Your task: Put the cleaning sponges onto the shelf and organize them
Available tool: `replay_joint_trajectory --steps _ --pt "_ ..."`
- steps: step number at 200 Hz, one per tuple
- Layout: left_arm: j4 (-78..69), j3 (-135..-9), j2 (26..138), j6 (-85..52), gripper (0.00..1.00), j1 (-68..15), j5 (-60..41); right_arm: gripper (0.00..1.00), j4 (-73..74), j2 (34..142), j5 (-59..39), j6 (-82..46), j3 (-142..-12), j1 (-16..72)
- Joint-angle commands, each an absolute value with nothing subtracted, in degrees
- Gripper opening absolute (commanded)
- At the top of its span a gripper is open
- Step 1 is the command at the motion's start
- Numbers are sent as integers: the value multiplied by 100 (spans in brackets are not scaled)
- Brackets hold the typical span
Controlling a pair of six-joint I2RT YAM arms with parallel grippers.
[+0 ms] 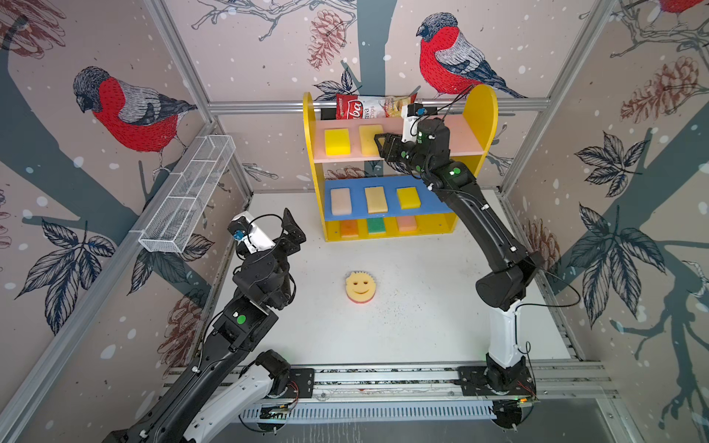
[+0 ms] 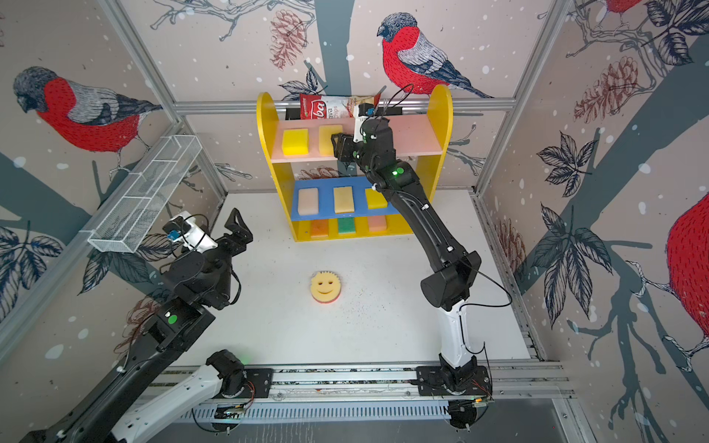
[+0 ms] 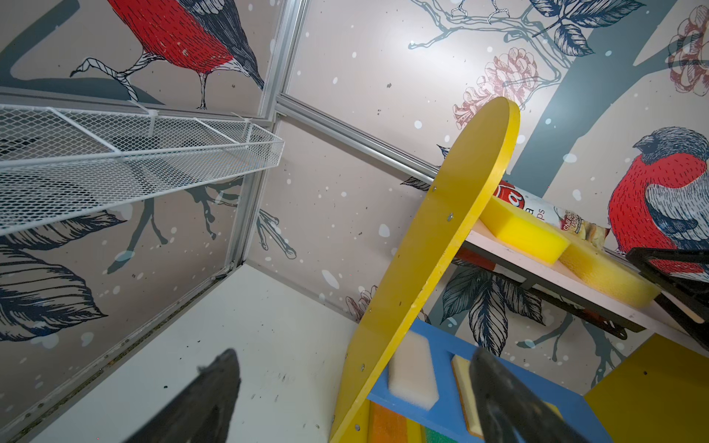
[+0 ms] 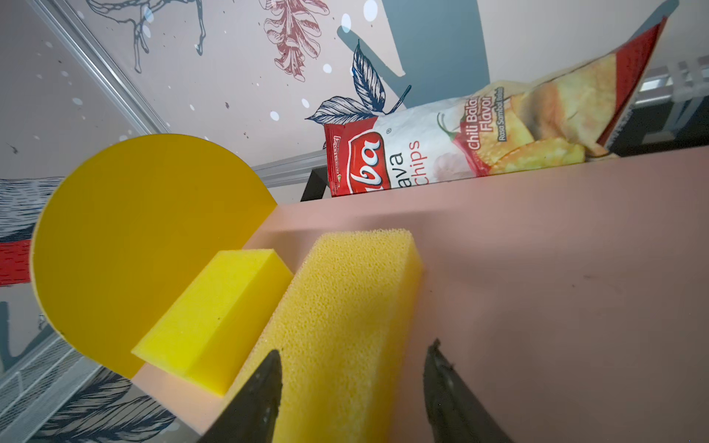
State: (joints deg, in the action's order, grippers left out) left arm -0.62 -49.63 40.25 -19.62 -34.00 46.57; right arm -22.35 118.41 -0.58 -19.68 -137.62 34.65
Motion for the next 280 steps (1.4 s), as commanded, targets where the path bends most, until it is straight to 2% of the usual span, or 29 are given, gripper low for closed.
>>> replay_joint_trajectory --steps 1,20,49,98,158,200,280 --pt "-47 -5010 4008 -2028 92 -3400 4673 52 -3135 11975 370 -1801 -13730 3520" --pt "-35 -5002 3990 -2057 92 -3399 4693 45 -3146 12012 325 -1827 -13730 3516" --pt "-48 -4975 3974 -2074 92 -3395 4701 27 -3156 12026 297 -1843 -13730 3520" --pt "-44 -5009 3985 -2070 92 -3396 4694 15 -3160 11994 332 -1889 -13731 3516" --pt "132 -5046 3876 -2182 92 -3400 4736 9 -3129 11830 624 -1992 -13562 3511" --pt "80 -5045 3896 -2173 92 -3392 4754 8 -3119 11804 938 -2123 -13544 3516" --pt "-43 -5080 4108 -2121 92 -3397 4685 8 -3108 11834 940 -2296 -13547 3542"
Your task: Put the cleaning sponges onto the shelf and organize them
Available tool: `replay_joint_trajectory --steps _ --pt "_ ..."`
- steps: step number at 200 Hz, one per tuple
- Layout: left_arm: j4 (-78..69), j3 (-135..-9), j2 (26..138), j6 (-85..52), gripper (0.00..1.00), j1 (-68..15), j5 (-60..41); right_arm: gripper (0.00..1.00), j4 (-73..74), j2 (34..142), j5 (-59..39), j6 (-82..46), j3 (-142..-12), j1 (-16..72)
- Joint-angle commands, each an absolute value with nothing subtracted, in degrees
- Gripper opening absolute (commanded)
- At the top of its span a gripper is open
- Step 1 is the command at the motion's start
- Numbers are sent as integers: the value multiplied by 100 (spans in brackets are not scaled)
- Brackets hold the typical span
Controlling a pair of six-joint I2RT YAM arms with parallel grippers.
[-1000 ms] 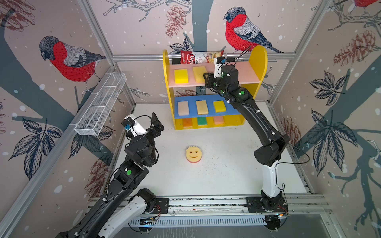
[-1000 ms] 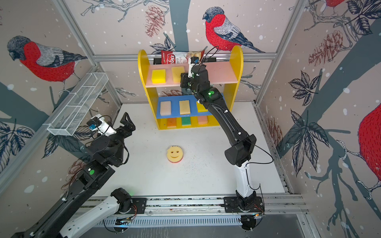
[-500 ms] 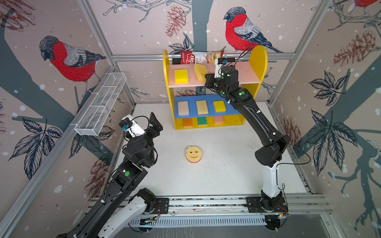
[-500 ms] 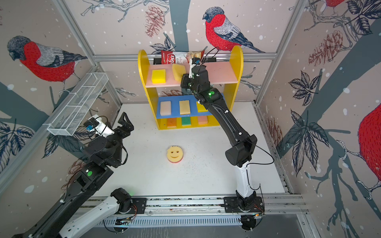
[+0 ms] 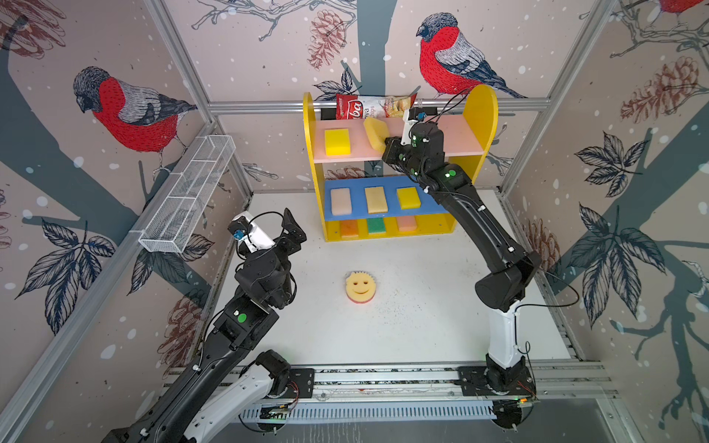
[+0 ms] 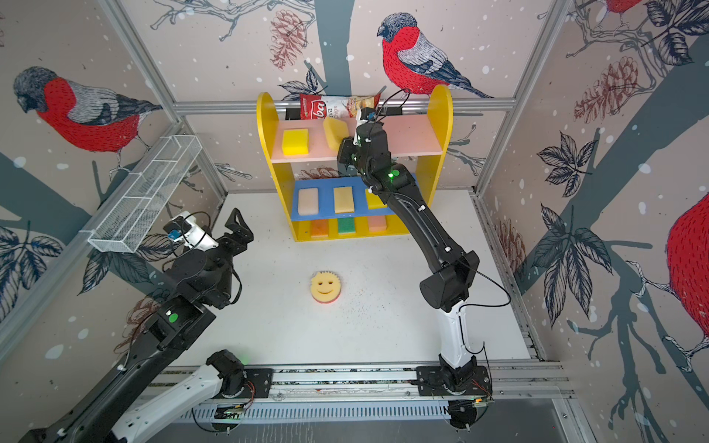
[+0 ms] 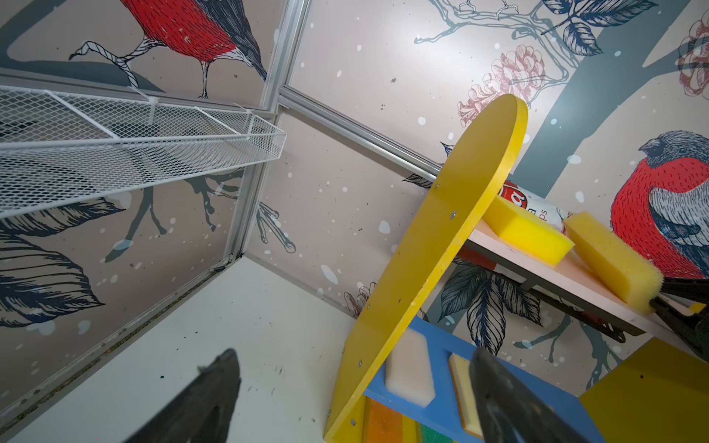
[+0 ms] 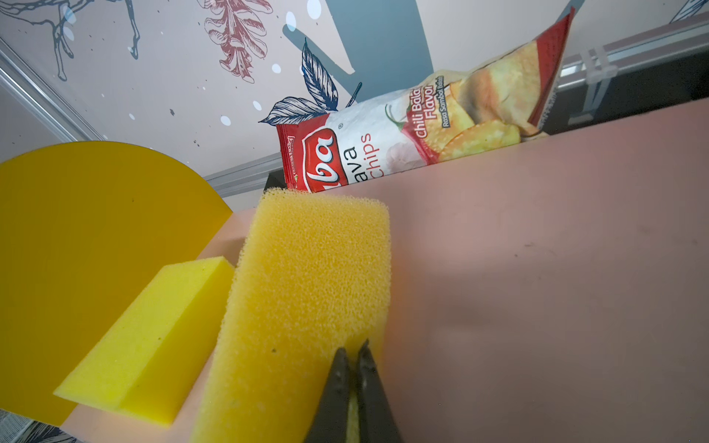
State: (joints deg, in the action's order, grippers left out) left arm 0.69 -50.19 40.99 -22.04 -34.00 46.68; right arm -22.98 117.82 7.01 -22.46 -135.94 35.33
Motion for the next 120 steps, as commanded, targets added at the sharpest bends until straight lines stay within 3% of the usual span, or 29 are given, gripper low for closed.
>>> replay_joint_trajectory --steps 1,120 --pt "-43 -5080 4111 -2124 92 -3399 4685 8 -3105 11832 940 -2295 -13546 3542" --pt "-15 -5071 4089 -2122 92 -3405 4693 16 -3094 11662 982 -2309 -13526 3481"
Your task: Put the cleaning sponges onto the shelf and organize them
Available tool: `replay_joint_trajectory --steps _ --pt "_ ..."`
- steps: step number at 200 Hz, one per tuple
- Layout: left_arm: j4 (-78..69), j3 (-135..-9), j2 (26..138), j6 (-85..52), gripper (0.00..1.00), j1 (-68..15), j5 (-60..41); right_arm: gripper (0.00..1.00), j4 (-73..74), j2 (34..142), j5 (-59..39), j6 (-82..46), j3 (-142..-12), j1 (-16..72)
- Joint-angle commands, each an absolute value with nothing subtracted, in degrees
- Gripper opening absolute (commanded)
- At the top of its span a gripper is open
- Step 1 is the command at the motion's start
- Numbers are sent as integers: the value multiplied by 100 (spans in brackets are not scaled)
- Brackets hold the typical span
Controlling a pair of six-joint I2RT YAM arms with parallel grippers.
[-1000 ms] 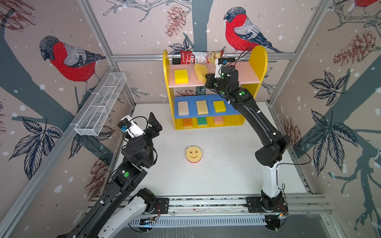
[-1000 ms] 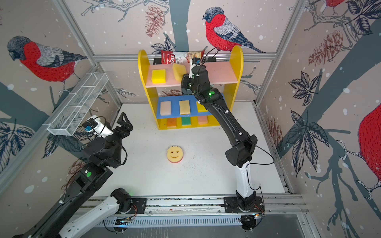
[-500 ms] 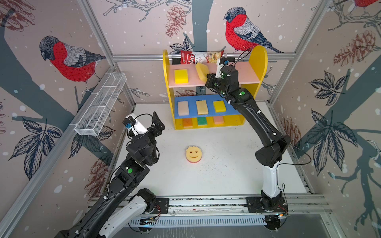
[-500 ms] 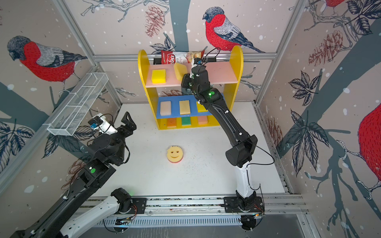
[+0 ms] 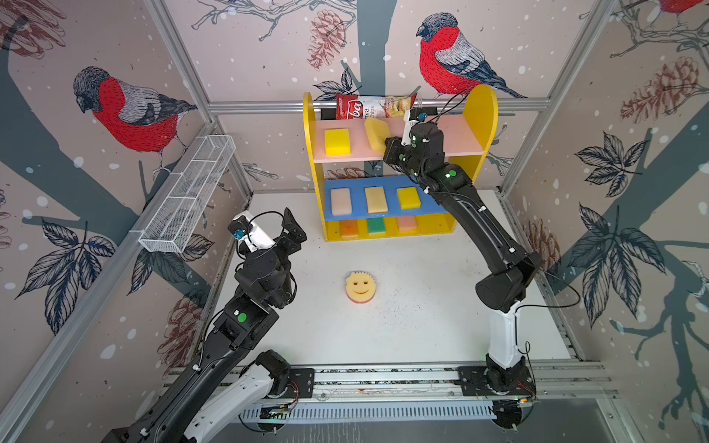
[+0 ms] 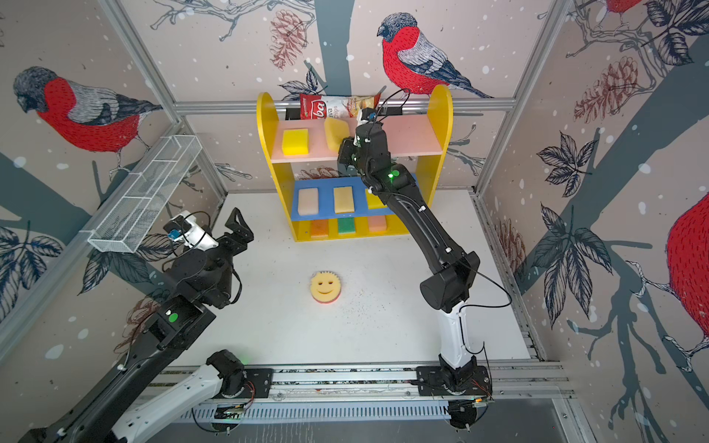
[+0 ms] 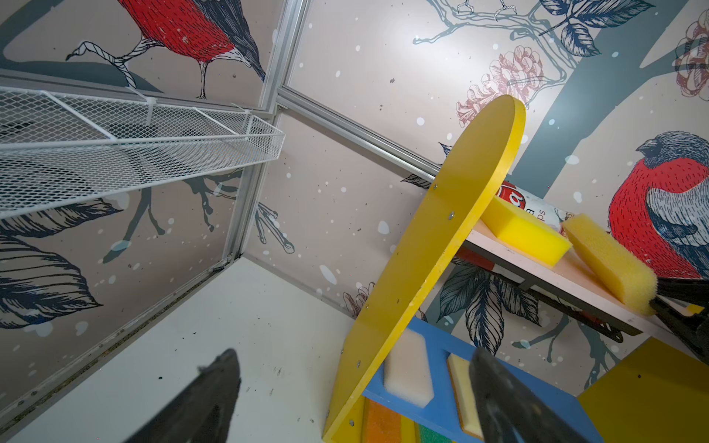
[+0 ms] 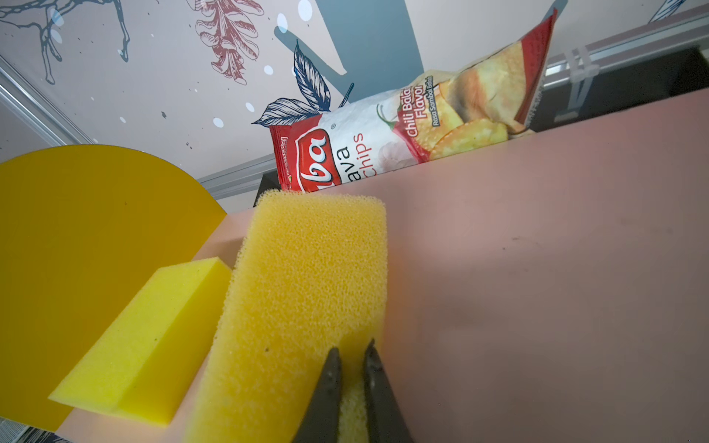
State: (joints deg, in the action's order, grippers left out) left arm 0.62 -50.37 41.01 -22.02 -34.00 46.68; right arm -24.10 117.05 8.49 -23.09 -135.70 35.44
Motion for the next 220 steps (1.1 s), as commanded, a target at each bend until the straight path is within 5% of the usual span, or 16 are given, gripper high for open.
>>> replay_joint_trajectory --steps 1,45,102,141,220 --pt "-16 -5071 4092 -2124 92 -3394 4693 17 -3089 11658 974 -2310 -13526 3481" --pt "4 -5052 4088 -2127 92 -3396 4693 44 -2919 11558 610 -2456 -13376 3354" --pt "62 -5045 4054 -2145 92 -3394 4728 48 -2846 11481 245 -2656 -13288 3228" --pt "55 -5021 4072 -2181 92 -3387 4719 61 -2854 11500 73 -2689 -13256 3234" --pt "106 -5014 4057 -2232 92 -3393 4725 64 -2785 11507 -192 -2812 -13096 3322"
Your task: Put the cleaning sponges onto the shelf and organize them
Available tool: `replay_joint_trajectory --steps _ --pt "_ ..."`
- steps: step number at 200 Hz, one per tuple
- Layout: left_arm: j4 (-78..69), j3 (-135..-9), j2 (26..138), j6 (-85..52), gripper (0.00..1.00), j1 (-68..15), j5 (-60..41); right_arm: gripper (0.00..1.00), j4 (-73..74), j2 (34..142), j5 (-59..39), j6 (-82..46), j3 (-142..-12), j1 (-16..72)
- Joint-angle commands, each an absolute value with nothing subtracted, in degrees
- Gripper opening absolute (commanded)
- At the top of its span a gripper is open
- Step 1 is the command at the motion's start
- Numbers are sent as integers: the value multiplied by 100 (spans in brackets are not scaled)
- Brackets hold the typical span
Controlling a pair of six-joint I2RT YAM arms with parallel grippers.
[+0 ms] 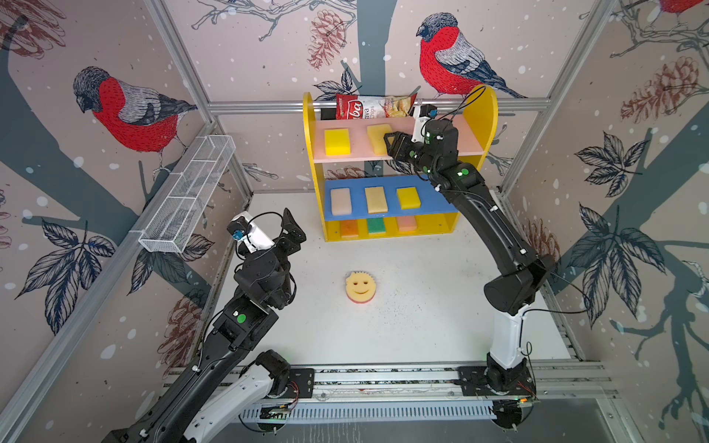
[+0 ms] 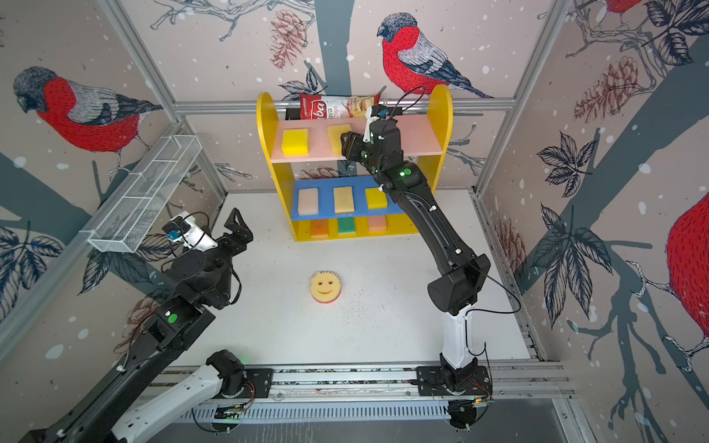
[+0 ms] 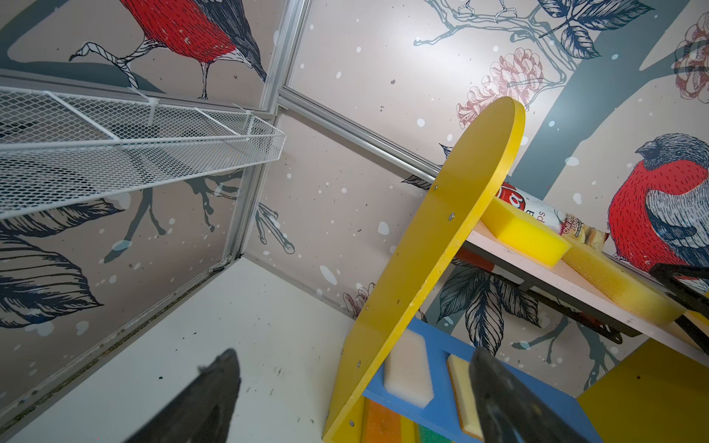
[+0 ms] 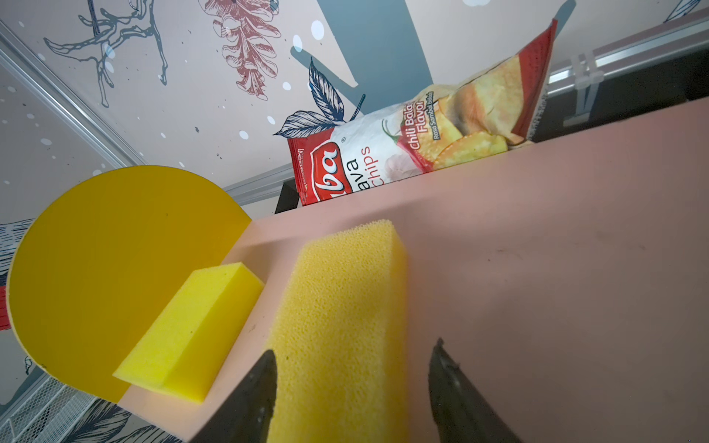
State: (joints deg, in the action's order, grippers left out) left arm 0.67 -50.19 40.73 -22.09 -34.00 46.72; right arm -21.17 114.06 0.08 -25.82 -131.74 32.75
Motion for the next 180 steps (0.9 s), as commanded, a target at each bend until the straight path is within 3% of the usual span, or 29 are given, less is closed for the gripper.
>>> replay_joint_trajectory --steps 1,180 --pt "106 -5012 4059 -2232 92 -3393 4727 64 -2781 11506 -197 -2812 -13091 3322" --pt "108 -4949 3948 -2202 92 -3393 4799 65 -2837 11314 -19 -2713 -13086 3419"
